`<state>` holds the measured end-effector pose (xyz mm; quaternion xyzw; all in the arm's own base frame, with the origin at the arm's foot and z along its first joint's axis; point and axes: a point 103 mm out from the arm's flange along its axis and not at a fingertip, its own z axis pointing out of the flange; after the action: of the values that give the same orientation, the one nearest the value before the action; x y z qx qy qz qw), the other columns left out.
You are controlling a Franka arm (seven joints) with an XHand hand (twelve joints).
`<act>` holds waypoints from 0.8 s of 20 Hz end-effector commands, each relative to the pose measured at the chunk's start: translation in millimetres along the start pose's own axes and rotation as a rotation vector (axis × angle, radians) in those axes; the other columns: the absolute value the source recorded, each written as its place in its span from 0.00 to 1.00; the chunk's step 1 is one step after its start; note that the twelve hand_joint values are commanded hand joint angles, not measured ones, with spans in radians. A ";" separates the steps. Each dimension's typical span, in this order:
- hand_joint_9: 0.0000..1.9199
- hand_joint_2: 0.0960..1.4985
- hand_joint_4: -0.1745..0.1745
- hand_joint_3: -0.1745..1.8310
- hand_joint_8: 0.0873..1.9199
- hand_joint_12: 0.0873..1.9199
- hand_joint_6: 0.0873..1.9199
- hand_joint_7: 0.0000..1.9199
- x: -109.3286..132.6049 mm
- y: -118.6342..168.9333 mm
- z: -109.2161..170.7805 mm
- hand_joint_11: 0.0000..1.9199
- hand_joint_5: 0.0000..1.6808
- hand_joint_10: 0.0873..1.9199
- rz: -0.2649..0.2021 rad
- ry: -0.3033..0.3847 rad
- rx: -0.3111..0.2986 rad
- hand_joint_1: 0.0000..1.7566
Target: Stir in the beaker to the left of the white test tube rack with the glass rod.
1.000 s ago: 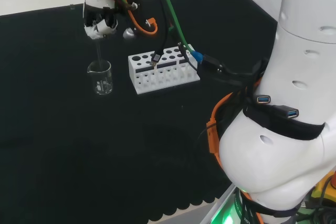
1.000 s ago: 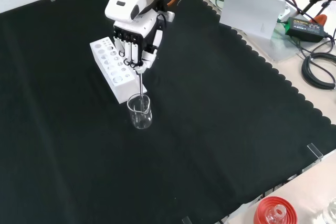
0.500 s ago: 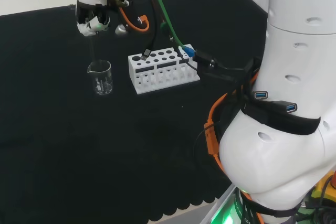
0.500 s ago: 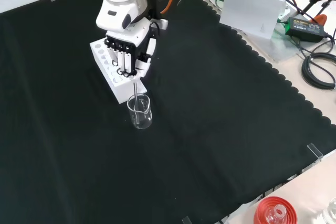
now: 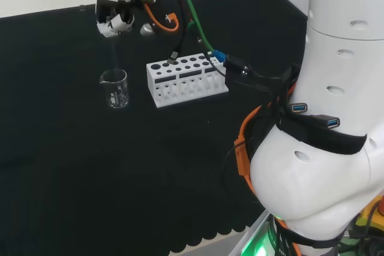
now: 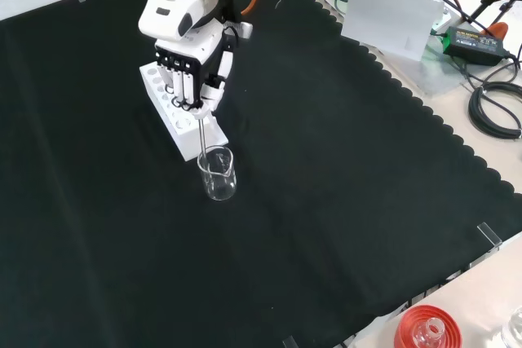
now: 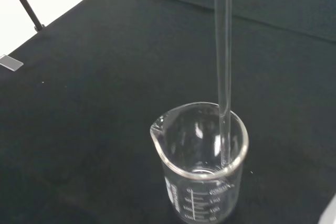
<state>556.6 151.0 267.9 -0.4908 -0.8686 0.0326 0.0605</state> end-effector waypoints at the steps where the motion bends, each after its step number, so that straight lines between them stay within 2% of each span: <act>1: 0.85 0.71 0.00 0.00 0.38 0.34 0.17 0.67 -3.8 -18.4 -2.2 0.79 0.73 0.24 0.011 -0.002 0.014 0.75; 6: 0.86 0.71 0.00 0.00 0.38 0.34 0.17 0.67 13.4 -23.6 4.4 0.79 0.73 0.24 -0.003 -0.025 0.000 0.75; 9: 0.86 0.71 0.00 0.00 0.38 0.34 0.17 0.67 26.6 -18.5 8.0 0.79 0.73 0.24 -0.019 -0.011 0.008 0.75; 13: 0.85 0.71 0.00 0.00 0.38 0.34 0.17 0.67 33.5 -5.7 8.3 0.79 0.73 0.24 -0.036 -0.002 0.022 0.75; 16: 0.85 0.71 0.00 0.00 0.38 0.34 0.17 0.67 33.6 -6.4 7.8 0.79 0.73 0.24 -0.034 -0.006 0.026 0.75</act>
<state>522.5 156.3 252.8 -0.4829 -0.8713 0.0507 0.0716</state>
